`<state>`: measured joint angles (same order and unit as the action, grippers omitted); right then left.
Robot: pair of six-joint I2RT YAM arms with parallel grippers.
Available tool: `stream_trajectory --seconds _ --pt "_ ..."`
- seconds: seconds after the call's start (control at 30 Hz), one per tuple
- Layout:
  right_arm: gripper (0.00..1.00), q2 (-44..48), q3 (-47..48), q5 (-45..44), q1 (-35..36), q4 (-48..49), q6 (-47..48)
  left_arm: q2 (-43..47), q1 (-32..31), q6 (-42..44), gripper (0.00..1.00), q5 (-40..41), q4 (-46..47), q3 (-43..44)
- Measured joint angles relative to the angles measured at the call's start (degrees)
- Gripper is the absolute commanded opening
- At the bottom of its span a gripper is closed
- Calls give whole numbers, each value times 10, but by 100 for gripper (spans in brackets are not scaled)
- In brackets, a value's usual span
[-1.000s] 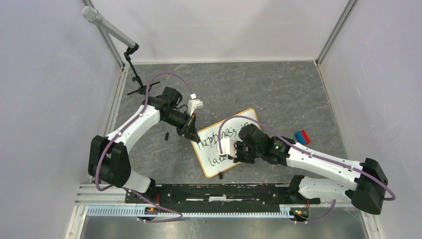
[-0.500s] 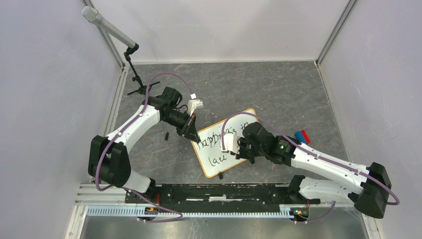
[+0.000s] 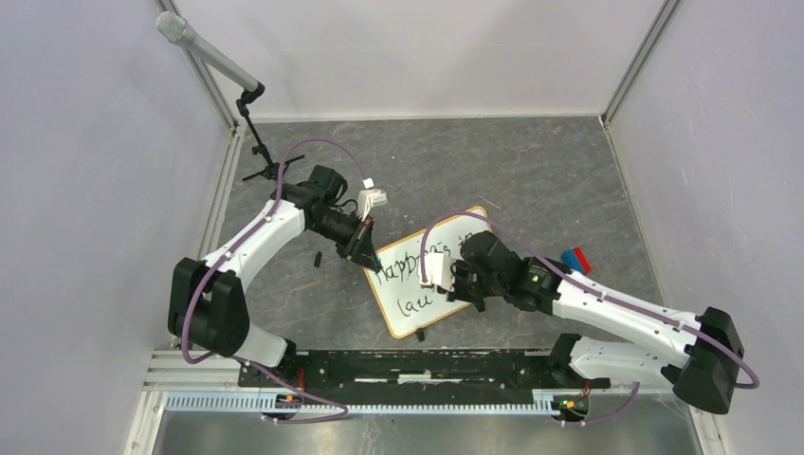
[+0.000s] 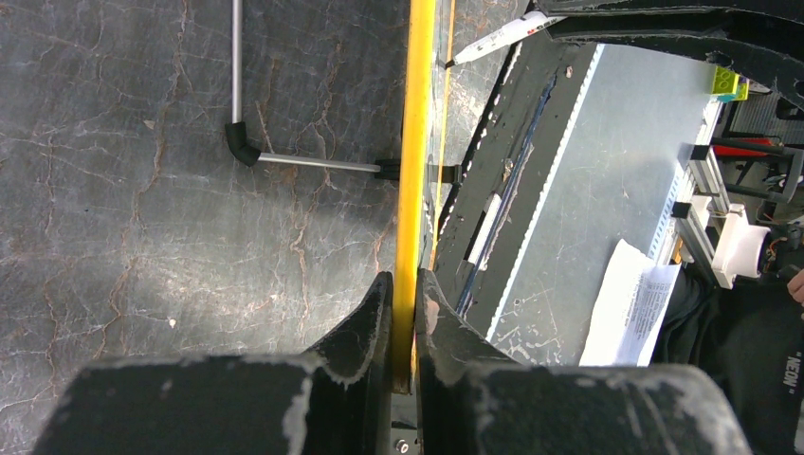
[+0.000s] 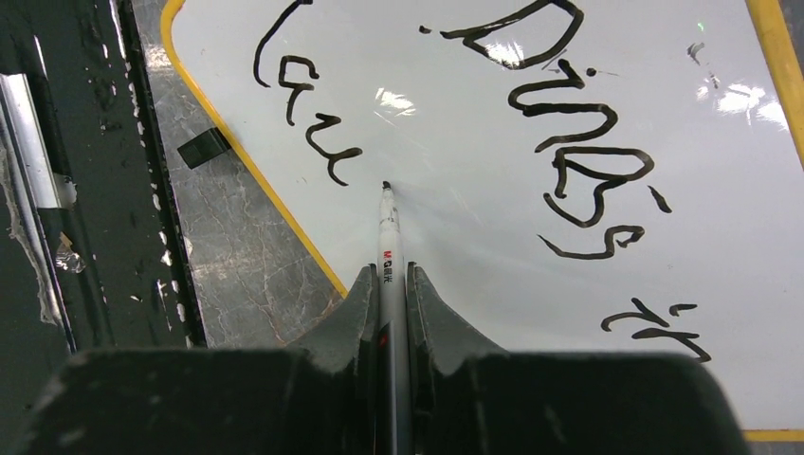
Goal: Write a sentence on the whiteboard
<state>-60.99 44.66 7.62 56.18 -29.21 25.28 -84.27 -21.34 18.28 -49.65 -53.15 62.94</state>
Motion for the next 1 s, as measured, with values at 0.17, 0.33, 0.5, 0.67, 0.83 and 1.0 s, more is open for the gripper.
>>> stream_trajectory --seconds 0.17,0.33,0.5,0.67,0.83,1.0 --pt "0 -7 1 13 0 6 0 0 0 0 2 0 0 0" --pt "0 -13 1 27 0 12 1 0 0 0 2 0 0 0" --pt "0 -18 1 34 1 12 5 0 0 0 3 0 0 0" --pt "0 -17 1 35 2 11 15 0 0 0 2 0 0 0" --pt "0 -12 -6 34 2 3 21 0 0 0 2 0 0 0" --pt "0 -8 -7 27 2 -7 26 0 0 0 2 0 0 0"
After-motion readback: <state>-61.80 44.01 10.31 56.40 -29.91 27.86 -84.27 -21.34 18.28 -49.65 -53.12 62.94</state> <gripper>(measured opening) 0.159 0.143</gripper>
